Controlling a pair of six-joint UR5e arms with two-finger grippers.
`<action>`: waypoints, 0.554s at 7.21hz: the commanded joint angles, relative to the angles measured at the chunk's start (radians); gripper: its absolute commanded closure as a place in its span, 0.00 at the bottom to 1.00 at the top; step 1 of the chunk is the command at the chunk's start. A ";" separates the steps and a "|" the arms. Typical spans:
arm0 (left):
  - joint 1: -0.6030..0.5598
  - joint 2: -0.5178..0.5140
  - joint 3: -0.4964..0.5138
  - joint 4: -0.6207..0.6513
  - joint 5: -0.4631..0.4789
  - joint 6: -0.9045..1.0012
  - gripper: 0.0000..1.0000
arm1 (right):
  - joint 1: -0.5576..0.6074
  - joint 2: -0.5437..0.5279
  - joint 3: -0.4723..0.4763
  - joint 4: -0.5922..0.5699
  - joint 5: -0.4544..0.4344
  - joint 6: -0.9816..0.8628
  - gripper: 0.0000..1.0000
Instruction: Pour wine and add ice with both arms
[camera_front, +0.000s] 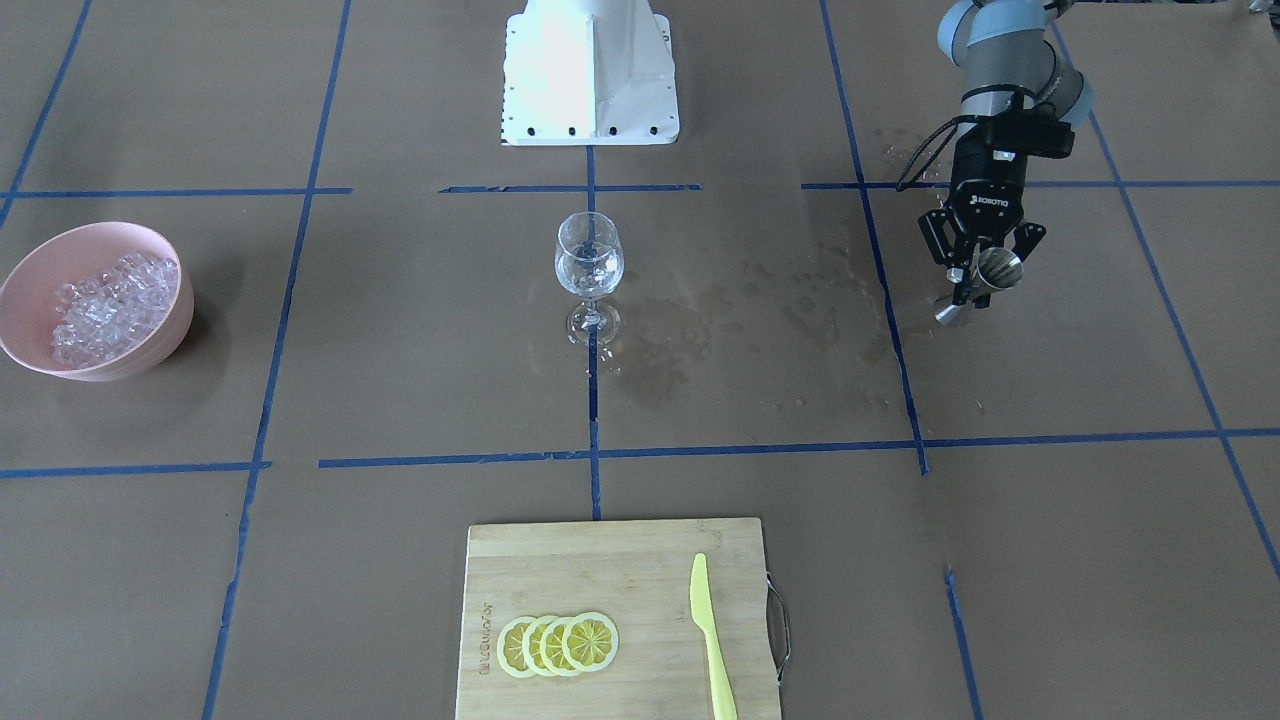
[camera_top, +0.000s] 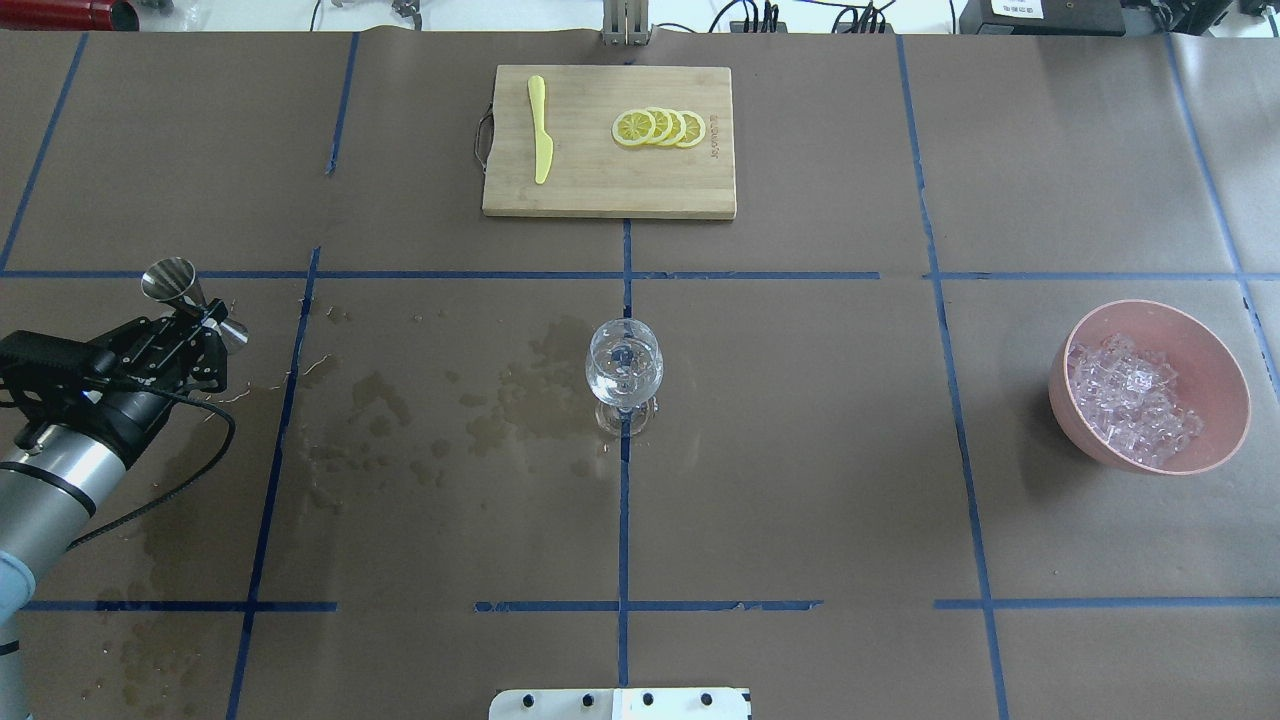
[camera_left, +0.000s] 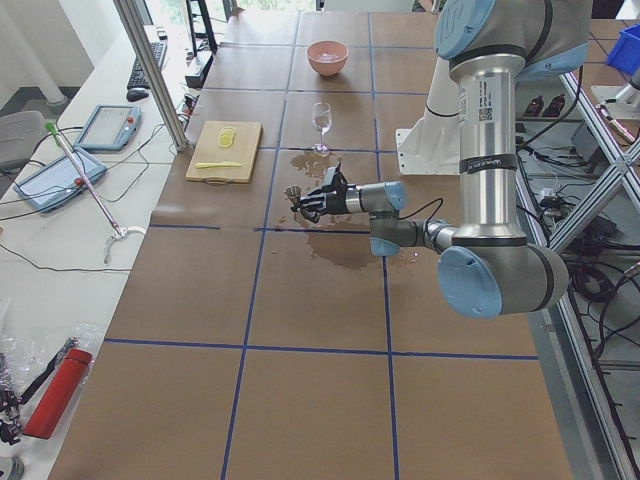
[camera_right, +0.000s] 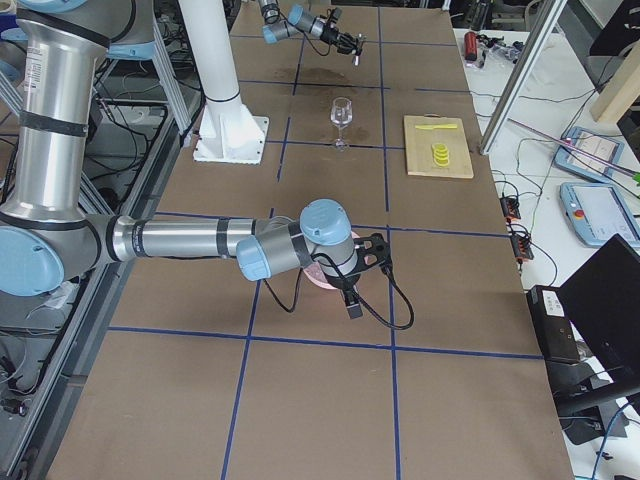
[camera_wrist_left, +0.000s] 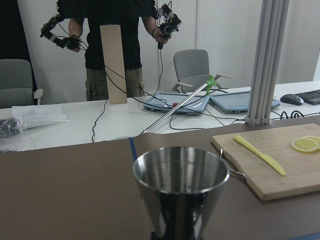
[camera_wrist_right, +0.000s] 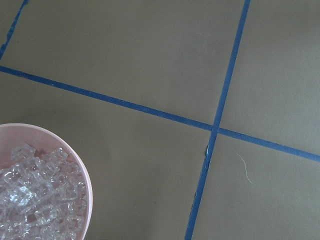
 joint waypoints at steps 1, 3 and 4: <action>0.081 0.000 0.062 -0.026 0.060 -0.032 1.00 | 0.000 0.000 0.000 0.000 0.000 0.000 0.00; 0.141 -0.001 0.097 -0.028 0.105 -0.061 1.00 | 0.000 0.000 0.000 0.000 0.000 0.000 0.00; 0.153 -0.001 0.112 -0.031 0.118 -0.064 1.00 | 0.000 0.000 0.000 0.000 0.000 0.002 0.00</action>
